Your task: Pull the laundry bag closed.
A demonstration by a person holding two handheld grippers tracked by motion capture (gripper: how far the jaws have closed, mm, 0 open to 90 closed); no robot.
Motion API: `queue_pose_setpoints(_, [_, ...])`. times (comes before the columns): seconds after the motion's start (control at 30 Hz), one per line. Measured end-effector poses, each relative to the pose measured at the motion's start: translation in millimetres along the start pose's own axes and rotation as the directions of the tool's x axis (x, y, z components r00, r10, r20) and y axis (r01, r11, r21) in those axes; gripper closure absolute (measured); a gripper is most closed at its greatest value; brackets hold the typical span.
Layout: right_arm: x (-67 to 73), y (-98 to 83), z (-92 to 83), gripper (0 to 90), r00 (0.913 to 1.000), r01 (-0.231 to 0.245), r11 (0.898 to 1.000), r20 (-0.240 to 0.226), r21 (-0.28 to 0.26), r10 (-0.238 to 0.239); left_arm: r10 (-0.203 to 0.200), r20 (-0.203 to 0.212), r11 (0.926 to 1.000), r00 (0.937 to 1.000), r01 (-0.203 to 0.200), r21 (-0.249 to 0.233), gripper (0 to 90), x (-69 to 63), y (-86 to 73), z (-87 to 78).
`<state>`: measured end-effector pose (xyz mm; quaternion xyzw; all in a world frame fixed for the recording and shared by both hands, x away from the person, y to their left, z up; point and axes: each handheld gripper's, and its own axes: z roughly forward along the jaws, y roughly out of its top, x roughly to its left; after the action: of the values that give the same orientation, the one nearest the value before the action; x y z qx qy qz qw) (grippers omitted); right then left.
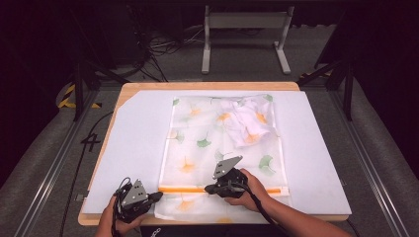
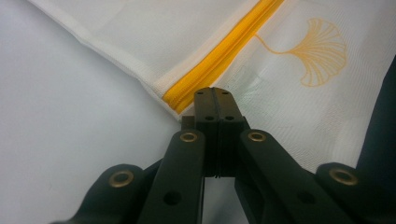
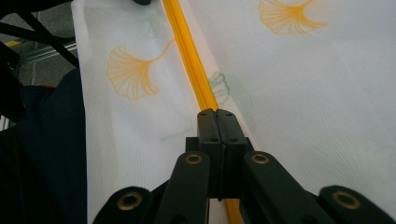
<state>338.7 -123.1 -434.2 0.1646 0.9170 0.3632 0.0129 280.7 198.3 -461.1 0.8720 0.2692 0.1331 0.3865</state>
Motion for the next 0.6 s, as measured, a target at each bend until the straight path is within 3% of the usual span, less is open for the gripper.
queue_pose_setpoints(0.6, [-7.3, -31.2, -30.4, 90.0, 0.9985, -0.043, 0.999, 0.035, 0.006, 0.043, 0.001, 0.005, 1.0000, 1.0000, -0.001, -0.003, 90.0, 0.6, -0.3, 0.0])
